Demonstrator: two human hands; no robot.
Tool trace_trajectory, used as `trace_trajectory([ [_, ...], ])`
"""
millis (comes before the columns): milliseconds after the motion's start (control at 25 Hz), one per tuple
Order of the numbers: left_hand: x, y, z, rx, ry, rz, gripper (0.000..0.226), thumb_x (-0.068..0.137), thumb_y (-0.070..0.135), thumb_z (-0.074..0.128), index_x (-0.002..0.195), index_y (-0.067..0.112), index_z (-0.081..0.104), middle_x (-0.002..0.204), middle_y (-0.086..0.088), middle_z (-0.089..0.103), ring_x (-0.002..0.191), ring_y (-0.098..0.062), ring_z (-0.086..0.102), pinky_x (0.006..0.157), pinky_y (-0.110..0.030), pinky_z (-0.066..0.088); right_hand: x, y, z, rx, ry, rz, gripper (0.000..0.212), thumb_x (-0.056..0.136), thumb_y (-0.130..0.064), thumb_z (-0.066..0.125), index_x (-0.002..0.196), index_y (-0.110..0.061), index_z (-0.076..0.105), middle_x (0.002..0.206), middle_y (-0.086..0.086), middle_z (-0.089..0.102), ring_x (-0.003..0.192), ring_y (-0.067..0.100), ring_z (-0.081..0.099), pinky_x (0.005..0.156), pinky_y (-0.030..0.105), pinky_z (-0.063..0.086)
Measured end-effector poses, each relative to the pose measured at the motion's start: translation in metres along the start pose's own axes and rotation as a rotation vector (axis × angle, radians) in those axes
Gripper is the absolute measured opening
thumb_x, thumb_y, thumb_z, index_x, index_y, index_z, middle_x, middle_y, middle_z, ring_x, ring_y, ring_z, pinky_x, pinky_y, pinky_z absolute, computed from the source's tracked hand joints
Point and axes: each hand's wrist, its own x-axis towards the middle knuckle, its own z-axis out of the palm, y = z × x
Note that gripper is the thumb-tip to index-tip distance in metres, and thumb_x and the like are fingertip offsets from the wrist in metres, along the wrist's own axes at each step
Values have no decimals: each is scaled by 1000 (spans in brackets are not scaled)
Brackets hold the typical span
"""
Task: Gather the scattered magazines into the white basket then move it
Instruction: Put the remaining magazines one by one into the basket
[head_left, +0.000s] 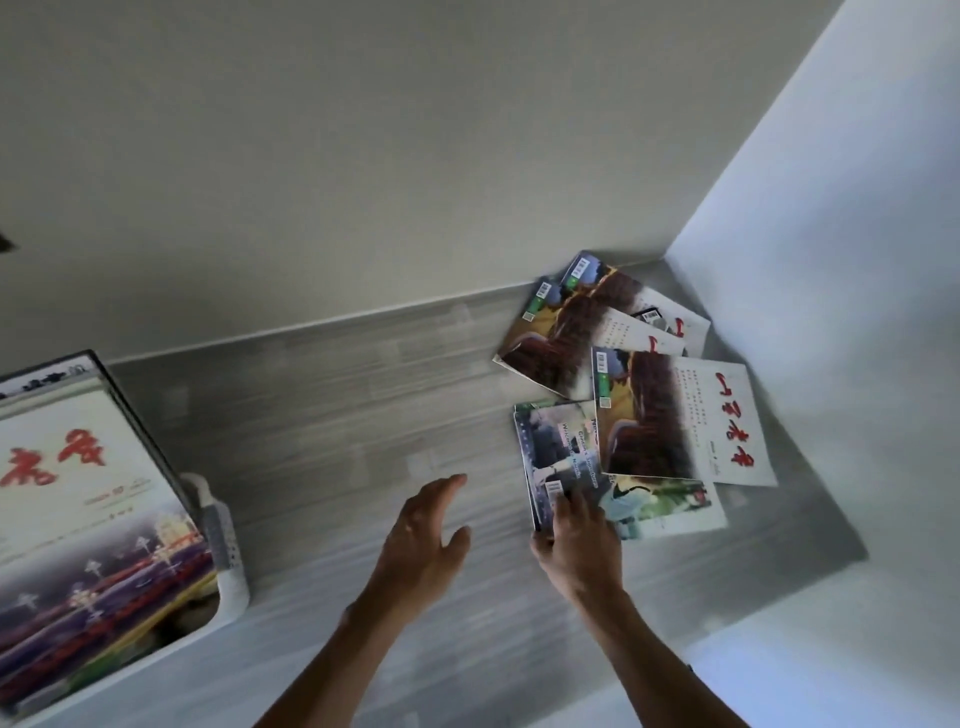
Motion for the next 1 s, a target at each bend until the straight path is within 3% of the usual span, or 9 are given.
trace_trajectory([
  [80, 1, 0, 9, 11, 15, -28, 55, 90, 18, 58, 142, 25, 42, 148, 5, 43, 137, -12, 38, 107, -20, 28, -1, -8, 3, -103, 39, -98, 32, 58, -23, 79, 80, -3, 68, 76, 15, 64, 66, 33, 64, 57, 39, 55],
  [200, 2, 0, 15, 8, 45, -71, 51, 89, 18, 58, 139, 26, 46, 145, 6, 47, 134, -11, 41, 107, -23, 32, 6, -13, -4, -121, 71, -145, 25, 47, -13, 87, 61, -8, 67, 55, 9, 63, 47, 25, 61, 42, 30, 50],
  [400, 5, 2, 15, -12, 161, -113, 47, 88, 14, 59, 133, 24, 52, 139, 5, 54, 128, -12, 48, 106, -30, 41, -9, -11, -5, 105, 29, -150, 19, 61, -6, 82, 77, -10, 73, 67, 6, 73, 59, 22, 70, 52, 32, 59],
  [560, 9, 6, 25, 21, 209, -118, 44, 86, 12, 58, 129, 21, 55, 132, 0, 60, 120, -16, 54, 98, -26, 43, -64, -27, 12, 24, -79, -402, 50, 33, -27, 88, 79, -14, 76, 61, -1, 68, 53, 14, 65, 39, 22, 49],
  [600, 12, 5, 30, 59, 191, -122, 44, 85, 13, 58, 128, 21, 56, 130, -2, 61, 118, -19, 55, 97, -28, 45, -76, -29, 17, 42, -83, -451, 48, 30, -32, 86, 74, -17, 77, 60, -3, 67, 51, 13, 63, 37, 19, 46],
  [680, 20, 5, 41, 251, 46, -156, 49, 85, 19, 56, 133, 19, 49, 134, -3, 56, 121, -23, 50, 101, -36, 43, -92, -22, 24, 156, -126, -487, 22, 52, -35, 79, 63, -17, 70, 64, -4, 65, 60, 15, 63, 42, 20, 48],
  [800, 29, 5, 57, 561, -160, -205, 64, 82, 32, 65, 137, 14, 38, 140, -7, 41, 127, -27, 39, 106, -42, 36, -85, 1, 31, 519, -137, -234, 24, 83, -25, 64, 62, -14, 64, 69, 4, 66, 72, 19, 61, 63, 28, 48],
  [880, 33, 6, 65, 620, -135, -216, 61, 79, 29, 70, 131, 11, 41, 132, -10, 43, 121, -28, 42, 100, -41, 39, -73, 17, 27, 652, -97, -53, 15, 84, -19, 67, 69, -15, 69, 72, 0, 69, 72, 15, 62, 65, 26, 48],
  [1000, 31, 2, 75, 572, -117, -270, 53, 80, 30, 70, 123, 11, 44, 125, -10, 51, 116, -28, 48, 95, -41, 44, -70, 26, 26, 718, -88, -35, 7, 79, -15, 69, 76, -21, 72, 76, -8, 71, 70, 2, 63, 63, 16, 50],
])
